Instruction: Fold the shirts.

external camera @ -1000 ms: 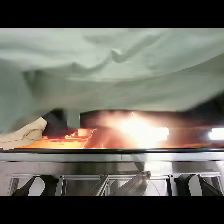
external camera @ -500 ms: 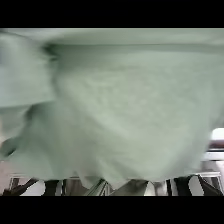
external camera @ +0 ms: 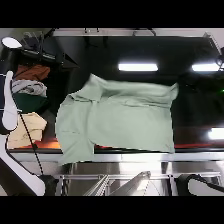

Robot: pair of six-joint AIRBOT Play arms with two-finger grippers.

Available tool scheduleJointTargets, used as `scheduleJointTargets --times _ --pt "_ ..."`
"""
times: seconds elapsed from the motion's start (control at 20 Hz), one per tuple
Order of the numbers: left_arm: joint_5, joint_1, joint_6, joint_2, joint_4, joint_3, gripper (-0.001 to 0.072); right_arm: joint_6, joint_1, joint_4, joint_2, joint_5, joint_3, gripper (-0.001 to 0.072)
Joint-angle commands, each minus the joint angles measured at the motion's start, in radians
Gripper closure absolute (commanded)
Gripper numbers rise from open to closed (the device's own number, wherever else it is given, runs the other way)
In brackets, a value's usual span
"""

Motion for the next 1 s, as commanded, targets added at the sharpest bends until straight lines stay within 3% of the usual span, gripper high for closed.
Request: scheduleJointTargets --times 0.0,0.2,0.25,0.3,0.35,0.5,0.65,0.8,0.95 --pt "0.137 0.072 -0.006 -0.018 0.013 -0.016 -0.0011 -0.009 0.003 -0.038 -0.105 0.025 0.12 0.0366" --pt "-0.081 0.223 -0.03 0.127 0.016 -0.137 0.001 0.148 -0.118 -0.261 -0.004 0.317 0.118 0.0367" --pt "-0.132 0.257 -0.04 0.166 0.017 -0.207 0.001 0.157 -0.152 -0.289 0.038 0.373 0.065 0.0373" --pt "-0.174 0.295 -0.04 0.216 0.017 -0.312 0.001 0.157 -0.185 -0.299 0.087 0.397 -0.008 0.0429" --pt "-0.193 0.326 -0.037 0.271 0.018 -0.43 0.001 0.157 -0.222 -0.299 0.148 0.397 -0.101 0.0426" --pt "-0.137 0.417 -0.01 0.454 0.076 -0.837 0.0011 0.197 -0.269 -0.296 0.331 0.331 -0.359 0.0401" --pt "-0.025 0.457 -0.064 0.575 0.301 -1.147 0.0011 0.213 -0.266 -0.272 0.471 0.247 -0.528 0.0401" --pt "0.047 0.456 -0.098 0.607 0.435 -1.296 0.001 0.209 -0.266 -0.254 0.533 0.251 -0.563 0.0401" --pt "0.147 0.453 -0.094 0.606 0.423 -1.345 0.001 0.208 -0.266 -0.232 0.56 0.252 -0.563 0.0401"
